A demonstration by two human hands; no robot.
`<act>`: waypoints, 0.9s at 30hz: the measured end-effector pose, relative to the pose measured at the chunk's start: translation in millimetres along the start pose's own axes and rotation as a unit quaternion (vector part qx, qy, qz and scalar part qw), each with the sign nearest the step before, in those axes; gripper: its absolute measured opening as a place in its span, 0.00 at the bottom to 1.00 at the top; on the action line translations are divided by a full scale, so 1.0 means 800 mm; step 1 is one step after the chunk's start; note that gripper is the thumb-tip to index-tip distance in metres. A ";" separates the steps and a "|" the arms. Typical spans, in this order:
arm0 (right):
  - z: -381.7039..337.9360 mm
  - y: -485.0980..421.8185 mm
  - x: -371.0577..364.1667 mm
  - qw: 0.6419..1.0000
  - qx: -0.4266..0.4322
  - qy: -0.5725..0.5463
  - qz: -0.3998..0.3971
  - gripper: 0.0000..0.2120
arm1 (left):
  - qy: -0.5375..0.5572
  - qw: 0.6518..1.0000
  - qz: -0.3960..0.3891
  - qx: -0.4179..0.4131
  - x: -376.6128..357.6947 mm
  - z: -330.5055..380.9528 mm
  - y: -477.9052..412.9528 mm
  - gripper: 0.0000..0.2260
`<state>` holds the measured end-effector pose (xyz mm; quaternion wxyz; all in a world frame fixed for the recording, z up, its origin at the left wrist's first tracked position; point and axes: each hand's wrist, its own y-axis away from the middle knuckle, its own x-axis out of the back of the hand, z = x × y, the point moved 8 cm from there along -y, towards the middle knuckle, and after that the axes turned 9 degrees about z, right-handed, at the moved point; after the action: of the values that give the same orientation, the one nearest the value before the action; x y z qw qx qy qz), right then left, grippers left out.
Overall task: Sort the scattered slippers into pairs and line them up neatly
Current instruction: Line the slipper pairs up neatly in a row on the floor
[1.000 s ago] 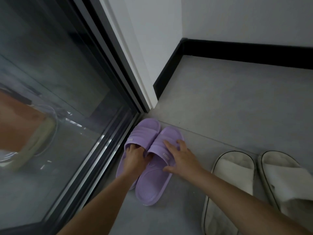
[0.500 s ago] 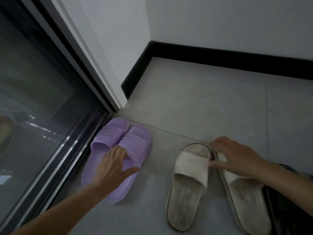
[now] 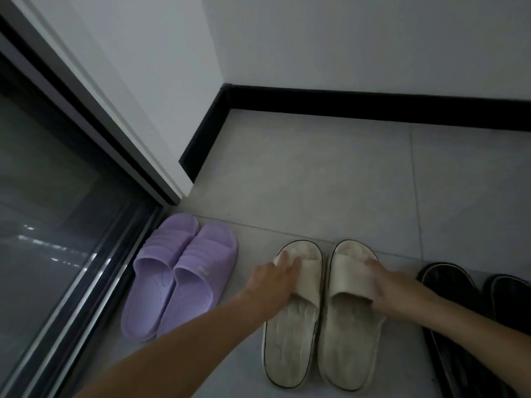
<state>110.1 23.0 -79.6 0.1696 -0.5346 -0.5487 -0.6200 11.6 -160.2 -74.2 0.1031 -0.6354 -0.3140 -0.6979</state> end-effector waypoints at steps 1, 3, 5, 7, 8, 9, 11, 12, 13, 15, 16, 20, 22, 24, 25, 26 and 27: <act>-0.012 0.004 -0.009 1.000 -0.004 -0.028 -0.008 0.38 | -0.004 1.000 0.001 0.010 -0.004 -0.012 0.006 0.30; -0.036 0.006 -0.019 0.998 -0.001 -0.059 -0.002 0.38 | -0.013 0.999 0.009 0.030 -0.013 -0.037 0.018 0.29; -0.053 0.004 -0.021 0.997 0.005 -0.071 0.024 0.35 | -0.019 0.999 0.012 0.050 -0.020 -0.057 0.028 0.29; -0.064 0.003 -0.022 0.996 0.005 -0.077 0.039 0.34 | -0.019 0.997 0.012 0.068 -0.026 -0.068 0.033 0.30; -0.068 0.002 -0.022 0.996 0.006 -0.078 0.042 0.34 | -0.018 0.997 0.014 0.076 -0.028 -0.071 0.033 0.30; -0.071 0.000 -0.022 0.996 0.007 -0.078 0.043 0.35 | -0.017 0.996 0.018 0.083 -0.029 -0.075 0.033 0.30; -0.076 -0.004 -0.020 0.996 0.012 -0.075 0.048 0.36 | -0.016 0.995 0.030 0.094 -0.028 -0.083 0.030 0.29; -0.078 -0.006 -0.018 0.996 0.015 -0.070 0.051 0.37 | -0.017 0.994 0.035 0.097 -0.027 -0.087 0.028 0.28; -0.079 -0.008 -0.016 0.996 0.018 -0.065 0.050 0.38 | -0.017 0.994 0.036 0.099 -0.026 -0.091 0.027 0.28; -0.081 -0.010 -0.015 0.997 0.026 -0.062 0.043 0.39 | -0.016 0.995 0.030 0.096 -0.025 -0.094 0.024 0.29; -0.080 -0.009 -0.014 0.997 0.029 -0.062 0.039 0.39 | -0.015 0.995 0.029 0.093 -0.023 -0.094 0.023 0.29; -0.079 -0.008 -0.013 0.998 0.036 -0.050 0.033 0.39 | -0.011 0.995 0.030 0.094 -0.021 -0.094 0.020 0.29; -0.080 -0.007 -0.014 0.997 0.034 -0.059 0.032 0.39 | -0.007 0.995 0.031 0.094 -0.022 -0.093 0.020 0.30; -0.080 -0.006 -0.015 0.997 0.033 -0.068 0.028 0.39 | -0.005 0.995 0.032 0.094 -0.023 -0.093 0.019 0.30; -0.081 -0.006 -0.016 0.996 0.032 -0.073 0.027 0.39 | -0.005 0.995 0.034 0.095 -0.023 -0.093 0.019 0.31; -0.081 -0.005 -0.016 0.996 0.032 -0.077 0.028 0.38 | -0.007 0.995 0.036 0.096 -0.022 -0.094 0.019 0.31; -0.081 -0.005 -0.016 0.996 0.032 -0.079 0.030 0.38 | -0.010 0.995 0.039 0.097 -0.022 -0.094 0.018 0.31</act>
<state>80.9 -36.1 -80.9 0.1613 -0.5925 -0.5635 -0.5526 -39.2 -218.8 -86.1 0.1878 -0.6409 -0.3561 -0.6536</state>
